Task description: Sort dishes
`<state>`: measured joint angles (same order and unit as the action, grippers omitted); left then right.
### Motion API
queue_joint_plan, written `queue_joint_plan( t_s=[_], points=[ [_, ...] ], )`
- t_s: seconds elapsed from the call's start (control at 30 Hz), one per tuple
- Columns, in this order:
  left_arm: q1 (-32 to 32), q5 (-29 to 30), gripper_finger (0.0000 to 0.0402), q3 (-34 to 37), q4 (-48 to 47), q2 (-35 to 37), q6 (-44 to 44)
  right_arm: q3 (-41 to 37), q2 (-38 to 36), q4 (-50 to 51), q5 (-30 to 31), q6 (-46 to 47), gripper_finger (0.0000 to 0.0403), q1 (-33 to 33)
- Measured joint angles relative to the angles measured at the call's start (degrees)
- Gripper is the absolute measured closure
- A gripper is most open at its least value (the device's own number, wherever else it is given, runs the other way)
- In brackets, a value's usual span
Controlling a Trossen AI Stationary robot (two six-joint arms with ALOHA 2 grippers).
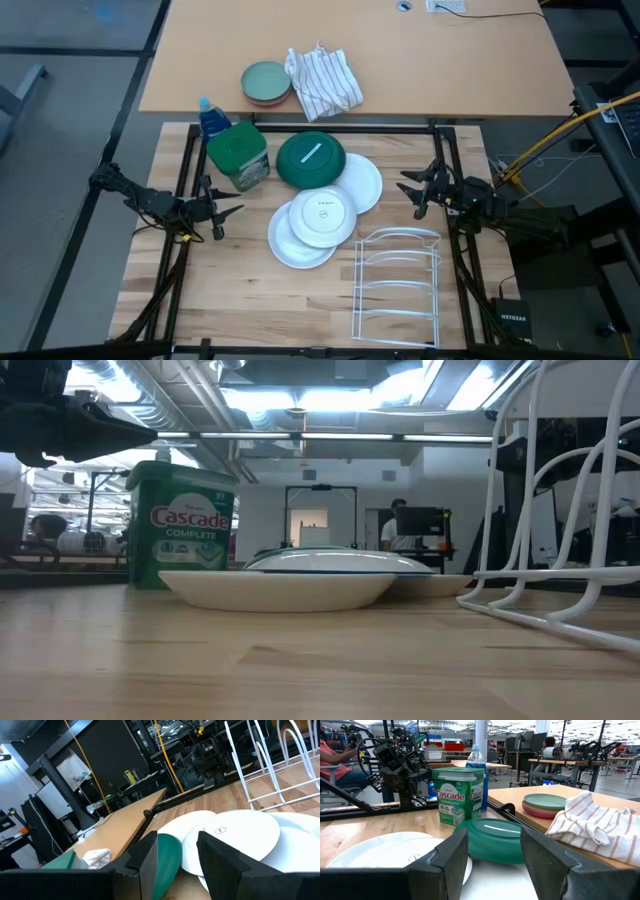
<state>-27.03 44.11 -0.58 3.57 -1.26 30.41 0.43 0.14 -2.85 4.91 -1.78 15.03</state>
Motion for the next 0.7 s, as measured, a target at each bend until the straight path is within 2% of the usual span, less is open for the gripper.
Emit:
queue_joint_plan(
  t_s=[0.7],
  points=[
    [0.02, 0.01, 0.0270, 0.02, 0.00, -0.02, -0.43, 0.02, -0.01, 0.00, 0.00, 0.00, 0.0217, 0.00]
  ],
)
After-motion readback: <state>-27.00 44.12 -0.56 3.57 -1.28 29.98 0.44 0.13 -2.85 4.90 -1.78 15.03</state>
